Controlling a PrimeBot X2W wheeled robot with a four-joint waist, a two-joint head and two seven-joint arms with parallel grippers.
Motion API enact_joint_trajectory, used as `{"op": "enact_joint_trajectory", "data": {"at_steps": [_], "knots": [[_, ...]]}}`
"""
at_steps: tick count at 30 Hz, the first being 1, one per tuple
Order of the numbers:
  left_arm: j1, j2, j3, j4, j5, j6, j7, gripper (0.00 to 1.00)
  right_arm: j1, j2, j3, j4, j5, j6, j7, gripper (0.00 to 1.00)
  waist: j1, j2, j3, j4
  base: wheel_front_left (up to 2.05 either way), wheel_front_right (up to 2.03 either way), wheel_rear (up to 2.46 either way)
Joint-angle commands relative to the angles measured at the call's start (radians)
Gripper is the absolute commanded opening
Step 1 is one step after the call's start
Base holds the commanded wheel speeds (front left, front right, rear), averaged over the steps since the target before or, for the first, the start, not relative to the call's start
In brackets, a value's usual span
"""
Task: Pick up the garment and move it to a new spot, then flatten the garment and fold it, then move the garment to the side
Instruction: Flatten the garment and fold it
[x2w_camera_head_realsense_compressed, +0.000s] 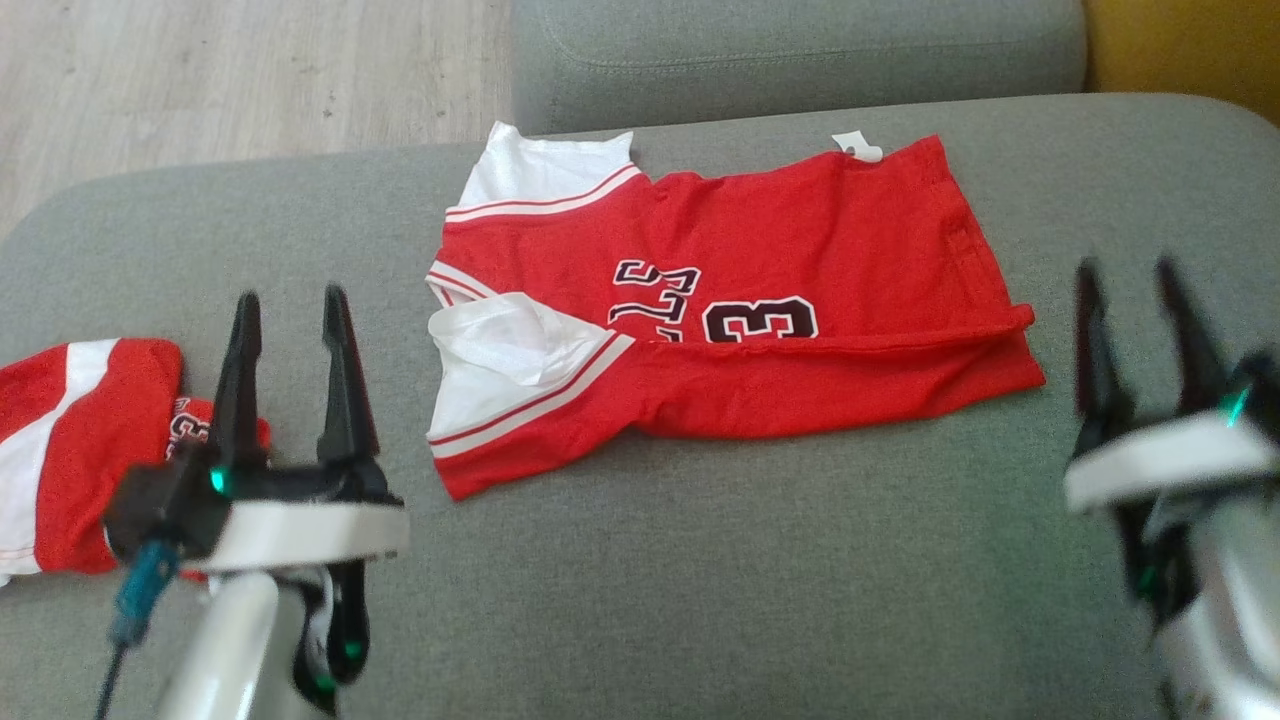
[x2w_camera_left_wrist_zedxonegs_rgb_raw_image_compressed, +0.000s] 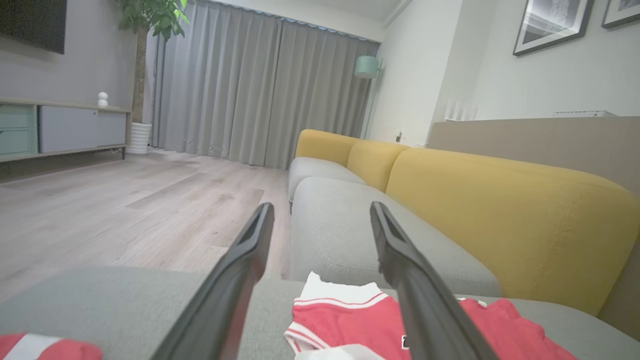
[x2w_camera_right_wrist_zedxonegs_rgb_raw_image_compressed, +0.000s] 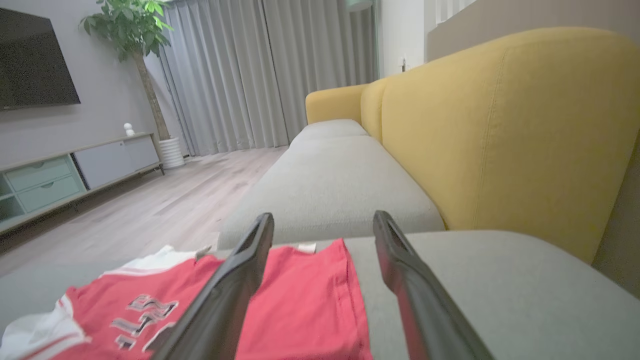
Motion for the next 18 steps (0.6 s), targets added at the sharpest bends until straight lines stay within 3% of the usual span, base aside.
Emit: {"op": "enact_joint_trajectory", "data": {"at_steps": [1, 7, 14, 18], "knots": [[-0.029, 0.007, 0.054, -0.037, 0.017, -0.005, -0.005, 1.0, -0.008, 0.011, -0.005, -0.053, -0.022, 0.007, -0.009, 1.0, 0.0003, -0.0001, -0.002, 0.002, 0.0, 0.0, 0.0], [0.075, -0.101, 0.133, -0.024, 0.109, -0.064, -0.005, 1.0, 0.136, 0.141, -0.109, -0.177, -0.147, 0.007, -0.009, 1.0, 0.0003, -0.0001, -0.009, 0.004, 0.0, 0.0, 0.0], [0.095, -0.146, 0.189, 0.02, 0.165, -0.131, -0.005, 1.0, 0.165, 0.16, -0.123, -0.203, -0.183, 0.007, -0.009, 1.0, 0.0003, -0.0001, -0.012, -0.001, 0.0, 0.0, 0.0], [0.087, -0.153, 0.167, 0.098, 0.173, -0.156, -0.005, 1.0, 0.16, 0.154, -0.117, -0.205, -0.185, 0.007, -0.009, 1.0, 0.0003, -0.0001, -0.005, -0.01, 0.0, 0.0, 0.0]]}}
